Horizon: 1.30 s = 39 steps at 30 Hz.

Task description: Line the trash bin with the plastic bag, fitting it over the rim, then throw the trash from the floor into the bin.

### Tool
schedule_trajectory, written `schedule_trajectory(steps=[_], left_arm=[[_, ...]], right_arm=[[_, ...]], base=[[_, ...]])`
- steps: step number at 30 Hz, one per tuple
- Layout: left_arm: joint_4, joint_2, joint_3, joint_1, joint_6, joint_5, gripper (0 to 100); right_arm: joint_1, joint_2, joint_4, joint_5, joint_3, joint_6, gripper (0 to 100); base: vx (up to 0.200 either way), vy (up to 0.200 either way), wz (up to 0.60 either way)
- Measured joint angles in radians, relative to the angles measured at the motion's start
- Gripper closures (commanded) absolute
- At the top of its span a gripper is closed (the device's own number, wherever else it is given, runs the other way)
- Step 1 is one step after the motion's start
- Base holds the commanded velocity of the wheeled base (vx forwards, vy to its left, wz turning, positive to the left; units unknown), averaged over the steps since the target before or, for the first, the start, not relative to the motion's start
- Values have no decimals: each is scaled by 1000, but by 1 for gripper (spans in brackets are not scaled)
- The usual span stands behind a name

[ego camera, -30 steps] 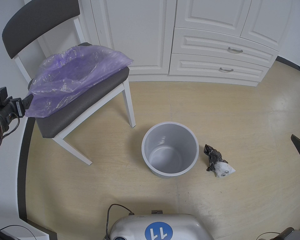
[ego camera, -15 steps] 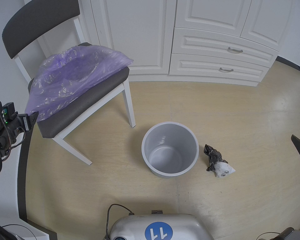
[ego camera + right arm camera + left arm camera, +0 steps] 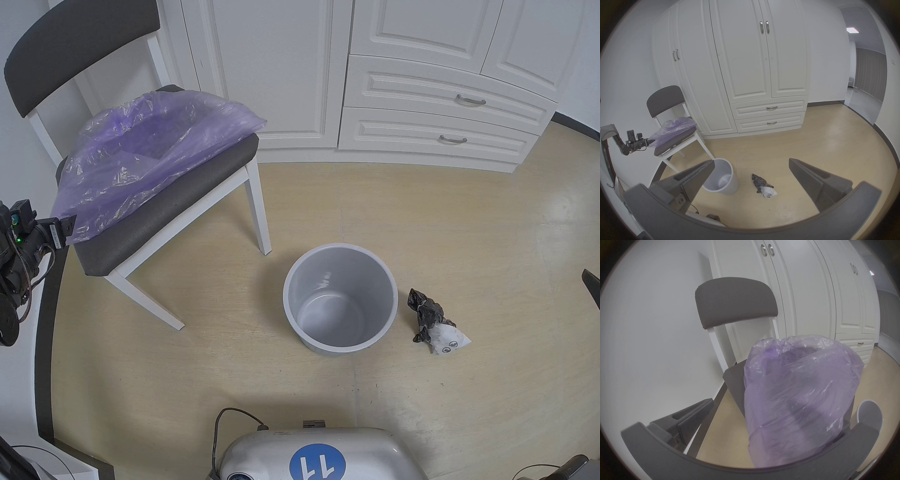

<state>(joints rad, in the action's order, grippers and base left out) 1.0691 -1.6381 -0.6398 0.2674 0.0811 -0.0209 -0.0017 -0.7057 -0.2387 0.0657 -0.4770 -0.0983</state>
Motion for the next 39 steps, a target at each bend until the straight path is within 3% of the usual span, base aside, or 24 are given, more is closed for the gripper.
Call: schedule_trajectory(steps=[4, 5, 17, 24, 30, 39], left_arm=[[2, -13, 1, 3, -1, -2, 0], [3, -14, 1, 3, -1, -2, 100], [76, -19, 51, -4, -9, -4, 100], [299, -4, 164, -43, -81, -4, 100], [426, 16, 264, -154, -113, 4, 100], [413, 89, 260, -416, -137, 62, 100]], right_arm=[[0, 0, 0, 0, 0, 0, 0], [0, 0, 0, 0, 0, 0, 0], [1, -3, -1, 3, 6, 1, 0], [2, -10, -1, 37, 18, 3, 0], [-5, -14, 0, 44, 33, 16, 0], [-14, -37, 1, 41, 21, 38, 0]], base=[[0, 0, 0], [0, 0, 0], [0, 0, 0], [0, 0, 0], [0, 0, 0], [0, 0, 0]])
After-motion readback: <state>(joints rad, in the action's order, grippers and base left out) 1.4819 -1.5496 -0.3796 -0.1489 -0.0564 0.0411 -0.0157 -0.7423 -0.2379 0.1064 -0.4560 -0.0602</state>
